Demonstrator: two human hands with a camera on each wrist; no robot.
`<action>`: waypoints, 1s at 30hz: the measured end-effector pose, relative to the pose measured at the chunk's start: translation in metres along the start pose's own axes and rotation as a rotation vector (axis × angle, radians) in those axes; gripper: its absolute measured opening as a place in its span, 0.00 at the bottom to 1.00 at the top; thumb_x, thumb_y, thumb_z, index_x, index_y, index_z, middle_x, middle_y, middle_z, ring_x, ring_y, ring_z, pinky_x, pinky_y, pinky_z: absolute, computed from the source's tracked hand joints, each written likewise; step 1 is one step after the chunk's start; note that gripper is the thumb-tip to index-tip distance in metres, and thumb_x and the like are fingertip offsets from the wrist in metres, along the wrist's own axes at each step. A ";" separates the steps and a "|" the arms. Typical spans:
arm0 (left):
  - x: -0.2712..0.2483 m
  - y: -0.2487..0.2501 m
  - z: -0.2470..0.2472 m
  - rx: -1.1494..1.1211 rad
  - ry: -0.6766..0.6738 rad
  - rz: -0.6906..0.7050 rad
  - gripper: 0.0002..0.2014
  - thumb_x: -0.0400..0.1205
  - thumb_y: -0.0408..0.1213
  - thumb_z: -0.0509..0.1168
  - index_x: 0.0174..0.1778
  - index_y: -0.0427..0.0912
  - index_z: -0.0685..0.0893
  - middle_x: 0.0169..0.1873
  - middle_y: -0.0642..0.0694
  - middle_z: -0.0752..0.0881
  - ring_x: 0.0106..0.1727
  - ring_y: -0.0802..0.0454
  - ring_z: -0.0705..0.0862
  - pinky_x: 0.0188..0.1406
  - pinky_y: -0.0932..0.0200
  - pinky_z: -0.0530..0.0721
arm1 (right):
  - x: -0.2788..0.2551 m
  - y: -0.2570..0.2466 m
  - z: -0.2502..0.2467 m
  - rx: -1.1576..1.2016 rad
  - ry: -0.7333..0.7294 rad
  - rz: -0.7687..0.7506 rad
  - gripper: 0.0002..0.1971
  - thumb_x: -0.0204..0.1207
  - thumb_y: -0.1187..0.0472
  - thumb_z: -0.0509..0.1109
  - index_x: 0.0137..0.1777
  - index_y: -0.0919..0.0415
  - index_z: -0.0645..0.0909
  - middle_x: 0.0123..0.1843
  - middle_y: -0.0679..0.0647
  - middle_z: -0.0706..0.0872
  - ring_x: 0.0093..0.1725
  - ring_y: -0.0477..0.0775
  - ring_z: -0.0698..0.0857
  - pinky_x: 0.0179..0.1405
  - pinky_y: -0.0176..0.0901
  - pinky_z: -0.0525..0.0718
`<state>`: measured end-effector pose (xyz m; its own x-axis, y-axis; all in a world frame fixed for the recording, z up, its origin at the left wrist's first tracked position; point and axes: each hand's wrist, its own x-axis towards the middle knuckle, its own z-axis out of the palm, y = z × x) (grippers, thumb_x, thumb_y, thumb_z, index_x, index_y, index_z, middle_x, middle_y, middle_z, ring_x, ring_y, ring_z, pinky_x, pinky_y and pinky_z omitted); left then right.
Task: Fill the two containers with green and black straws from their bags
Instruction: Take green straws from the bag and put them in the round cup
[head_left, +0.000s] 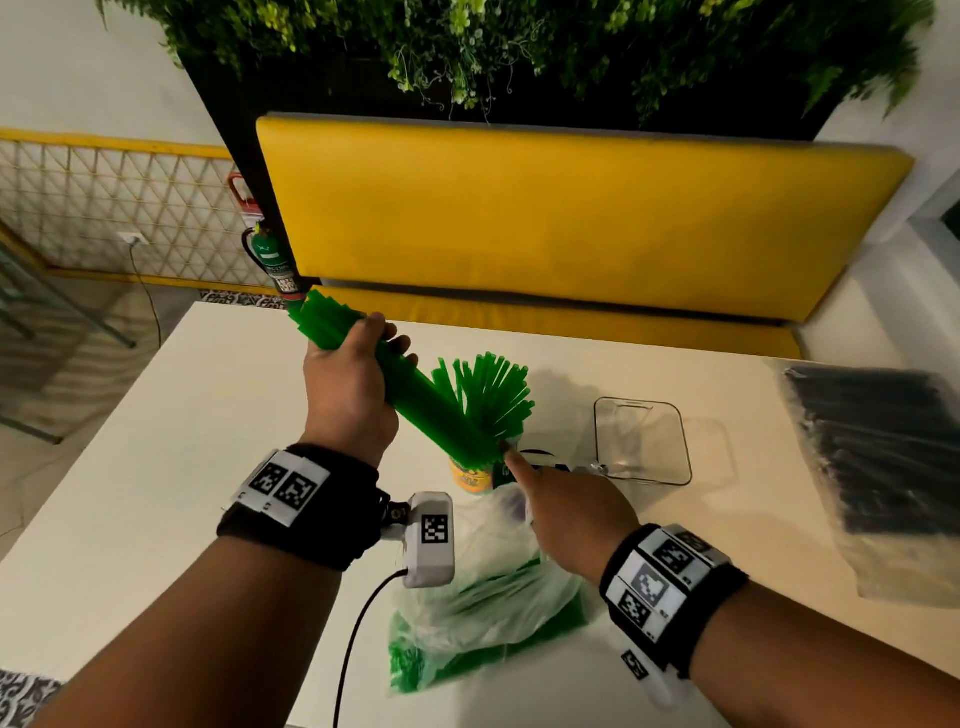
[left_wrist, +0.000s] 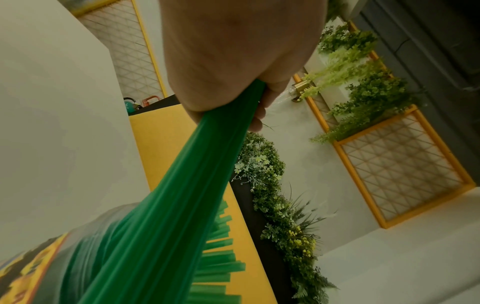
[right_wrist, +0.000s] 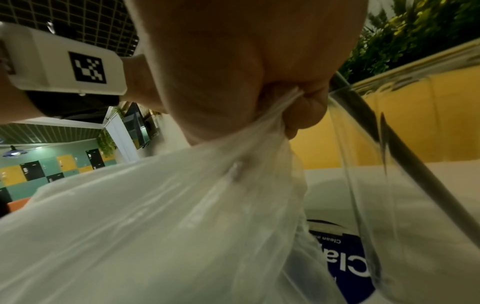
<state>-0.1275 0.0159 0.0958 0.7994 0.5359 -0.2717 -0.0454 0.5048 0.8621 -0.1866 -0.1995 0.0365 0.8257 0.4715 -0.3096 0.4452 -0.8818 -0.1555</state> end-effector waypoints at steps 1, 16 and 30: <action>0.005 0.000 -0.001 -0.003 0.021 0.001 0.03 0.83 0.33 0.67 0.50 0.41 0.80 0.36 0.43 0.85 0.36 0.45 0.86 0.42 0.47 0.88 | -0.001 0.001 -0.002 0.025 0.000 -0.003 0.41 0.79 0.66 0.58 0.85 0.42 0.42 0.58 0.52 0.86 0.52 0.61 0.85 0.48 0.53 0.81; 0.002 -0.067 0.001 0.649 -0.313 0.251 0.11 0.76 0.43 0.76 0.50 0.60 0.83 0.46 0.45 0.88 0.48 0.51 0.88 0.53 0.48 0.88 | -0.001 0.014 0.004 0.096 0.025 0.000 0.46 0.78 0.66 0.59 0.83 0.32 0.36 0.58 0.52 0.87 0.53 0.61 0.85 0.46 0.51 0.84; -0.018 -0.066 -0.005 1.634 -0.772 0.997 0.44 0.72 0.73 0.63 0.82 0.58 0.65 0.84 0.43 0.64 0.86 0.39 0.59 0.82 0.30 0.60 | 0.000 0.008 0.003 0.089 0.017 0.044 0.31 0.81 0.64 0.59 0.81 0.40 0.56 0.56 0.54 0.88 0.55 0.61 0.85 0.55 0.55 0.85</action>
<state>-0.1413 -0.0238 0.0415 0.8953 -0.3688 0.2500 -0.4185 -0.8885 0.1880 -0.1837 -0.2065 0.0325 0.8499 0.4316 -0.3023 0.3765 -0.8988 -0.2246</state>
